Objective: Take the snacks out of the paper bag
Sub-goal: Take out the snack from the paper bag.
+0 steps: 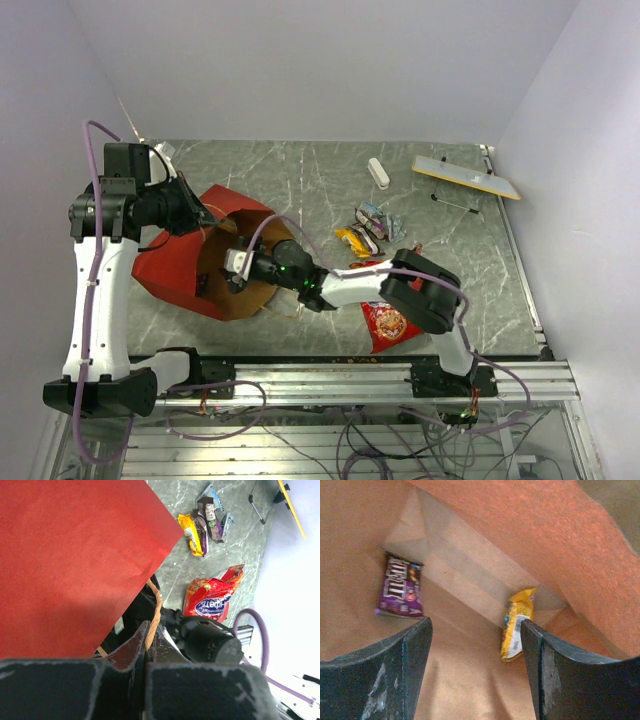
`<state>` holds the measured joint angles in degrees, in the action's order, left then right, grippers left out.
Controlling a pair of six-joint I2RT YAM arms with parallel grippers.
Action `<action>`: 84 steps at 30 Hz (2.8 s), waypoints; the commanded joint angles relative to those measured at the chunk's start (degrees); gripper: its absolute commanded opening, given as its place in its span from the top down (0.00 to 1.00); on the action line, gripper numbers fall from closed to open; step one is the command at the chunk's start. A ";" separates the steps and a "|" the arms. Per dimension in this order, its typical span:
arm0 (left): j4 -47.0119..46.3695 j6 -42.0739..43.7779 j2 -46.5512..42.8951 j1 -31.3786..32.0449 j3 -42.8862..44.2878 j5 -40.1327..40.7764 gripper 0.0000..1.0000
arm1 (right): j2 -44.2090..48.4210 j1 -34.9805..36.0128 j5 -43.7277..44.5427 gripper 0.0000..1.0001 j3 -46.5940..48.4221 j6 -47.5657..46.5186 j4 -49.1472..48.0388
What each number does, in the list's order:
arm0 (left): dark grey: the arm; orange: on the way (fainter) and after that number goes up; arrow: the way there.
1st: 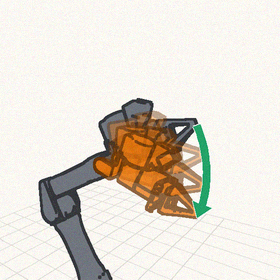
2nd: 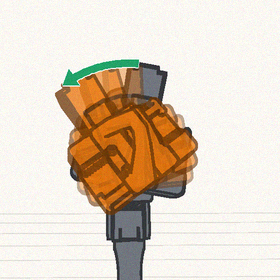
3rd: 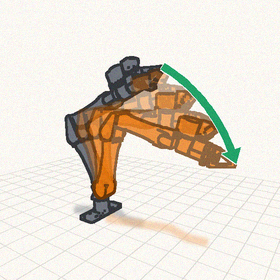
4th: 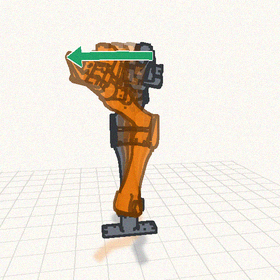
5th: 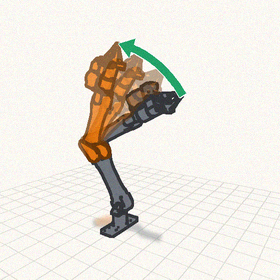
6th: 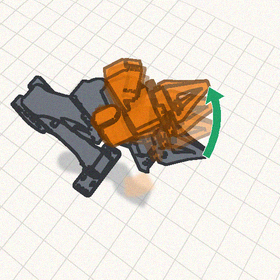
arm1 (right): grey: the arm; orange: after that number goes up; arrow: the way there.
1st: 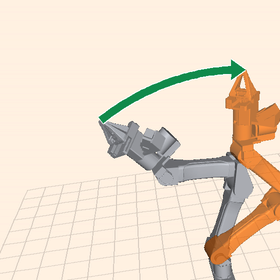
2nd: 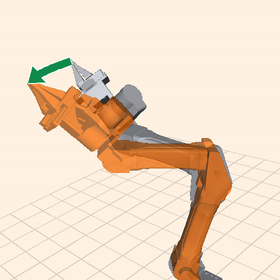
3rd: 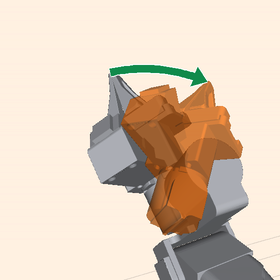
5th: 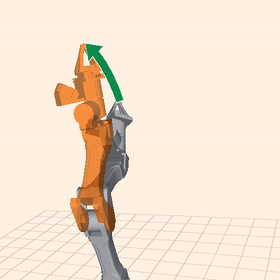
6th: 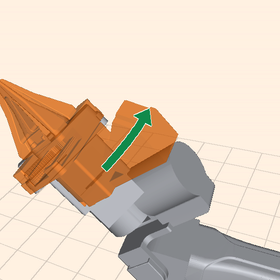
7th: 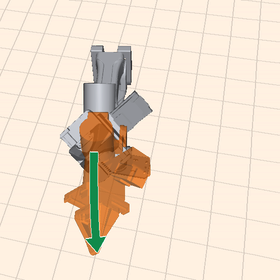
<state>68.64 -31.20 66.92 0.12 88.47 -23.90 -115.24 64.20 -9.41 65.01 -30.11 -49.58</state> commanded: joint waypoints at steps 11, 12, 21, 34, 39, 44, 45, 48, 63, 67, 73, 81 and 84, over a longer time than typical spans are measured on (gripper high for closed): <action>4.37 2.15 1.17 0.17 3.67 -1.58 0.93 | -23.20 -0.09 16.20 0.20 21.06 -17.49 -5.86; 4.66 2.38 1.00 0.20 3.79 -1.57 0.93 | -24.36 -0.15 16.53 0.20 22.43 -17.89 -5.68; 7.90 5.57 0.08 0.16 3.39 -0.84 0.93 | -32.76 -2.04 18.07 0.20 34.23 -19.76 -0.38; 9.44 7.55 -0.42 0.19 2.94 -1.87 0.93 | -43.26 -5.40 22.63 0.26 50.99 -19.97 7.94; 9.84 7.20 -1.10 0.17 2.60 -1.45 0.93 | -44.69 -6.48 21.95 0.46 53.62 -20.13 9.79; 9.83 6.55 -1.35 0.15 2.29 -0.90 0.93 | -43.56 -6.51 20.76 0.63 52.89 -18.94 9.95; 9.58 6.31 -1.35 0.22 2.06 -1.01 0.93 | -42.96 -6.40 20.53 0.67 52.33 -18.58 9.90; 8.30 5.29 -1.13 0.19 1.46 -1.69 0.93 | -40.69 -5.93 19.84 0.75 49.15 -17.28 8.29; 2.75 0.12 -0.15 0.14 1.60 -2.28 0.93 | -21.50 -0.36 19.35 0.88 22.22 -9.60 -2.96; -0.22 -1.59 -0.87 0.15 -0.53 -2.76 0.93 | -14.77 1.17 18.50 0.89 15.21 -3.98 -2.86; -5.28 -3.81 -2.13 0.16 -4.60 -3.59 0.93 | -2.91 2.26 14.56 0.91 5.07 3.73 0.18; -9.15 -4.82 -1.76 0.14 -5.93 -3.29 0.93 | 16.29 3.19 7.63 0.92 -9.46 13.91 9.87; -9.87 -4.70 -0.89 0.15 -5.89 -3.33 0.93 | 22.36 3.43 7.95 0.92 -12.99 15.48 16.28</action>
<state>62.57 -35.33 65.93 0.12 82.87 -26.22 -99.37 67.02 0.54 56.14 -19.79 -42.11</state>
